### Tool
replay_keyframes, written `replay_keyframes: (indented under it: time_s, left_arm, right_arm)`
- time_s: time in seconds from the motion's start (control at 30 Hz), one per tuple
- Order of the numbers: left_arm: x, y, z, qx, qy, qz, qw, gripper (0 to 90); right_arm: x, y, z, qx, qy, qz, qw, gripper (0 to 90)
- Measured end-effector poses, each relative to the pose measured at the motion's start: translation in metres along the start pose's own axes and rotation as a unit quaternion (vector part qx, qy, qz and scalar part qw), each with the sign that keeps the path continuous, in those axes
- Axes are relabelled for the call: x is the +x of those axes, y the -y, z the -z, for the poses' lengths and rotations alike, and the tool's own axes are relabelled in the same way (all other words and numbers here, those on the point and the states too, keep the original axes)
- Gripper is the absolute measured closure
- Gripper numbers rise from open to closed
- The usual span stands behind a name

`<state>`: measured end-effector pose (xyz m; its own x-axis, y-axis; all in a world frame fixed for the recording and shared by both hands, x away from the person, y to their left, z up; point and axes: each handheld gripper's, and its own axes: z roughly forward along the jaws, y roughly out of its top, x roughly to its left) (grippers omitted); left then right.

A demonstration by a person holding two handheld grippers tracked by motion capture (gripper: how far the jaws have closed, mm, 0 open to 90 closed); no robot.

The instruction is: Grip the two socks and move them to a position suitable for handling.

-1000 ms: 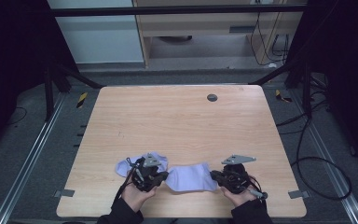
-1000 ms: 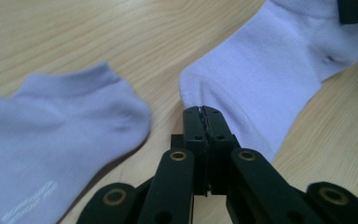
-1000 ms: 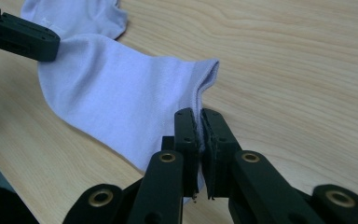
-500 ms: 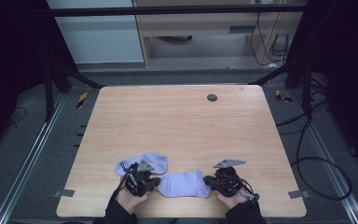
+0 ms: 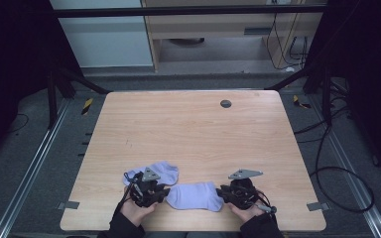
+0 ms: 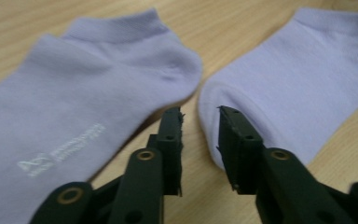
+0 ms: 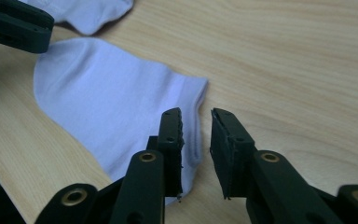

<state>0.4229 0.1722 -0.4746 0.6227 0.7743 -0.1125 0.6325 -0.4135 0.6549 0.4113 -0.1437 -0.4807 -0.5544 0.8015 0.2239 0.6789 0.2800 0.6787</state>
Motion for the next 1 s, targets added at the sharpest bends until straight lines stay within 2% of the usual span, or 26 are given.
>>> replay_keyframes:
  time_s: [0.2,0.33,0.5,0.67,0.7,0.83,1.0]
  left_arm:
    - [0.017,-0.003,0.013,-0.026,-0.031,0.013,0.9991,55.2]
    - [0.03,-0.003,0.022,-0.041,-0.048,0.023,0.9977,49.3]
    - [0.049,-0.003,0.032,-0.054,-0.068,0.035,0.9956,44.9]
    - [0.067,0.001,0.039,-0.059,-0.084,0.051,0.9935,42.9]
    - [0.073,0.003,0.041,-0.061,-0.089,0.058,0.9925,42.8]
    - [0.086,0.007,0.046,-0.061,-0.105,0.066,0.9904,41.9]
    - [0.095,0.012,0.048,-0.061,-0.113,0.073,0.9891,41.6]
  right_arm:
    - [-0.007,-0.006,0.007,-0.032,0.012,-0.001,0.9994,67.0]
    - [-0.008,-0.008,0.007,-0.031,0.018,-0.001,0.9994,62.3]
    - [-0.008,-0.017,0.008,-0.047,0.026,0.005,0.9986,50.2]
    - [-0.004,-0.028,0.007,-0.063,0.028,0.009,0.9976,40.8]
    - [-0.003,-0.03,0.005,-0.065,0.028,0.011,0.9974,39.9]
    - [0.006,-0.041,-0.003,-0.073,0.026,0.015,0.9968,35.4]
    - [0.017,-0.056,-0.018,-0.074,0.025,0.021,0.9967,33.1]
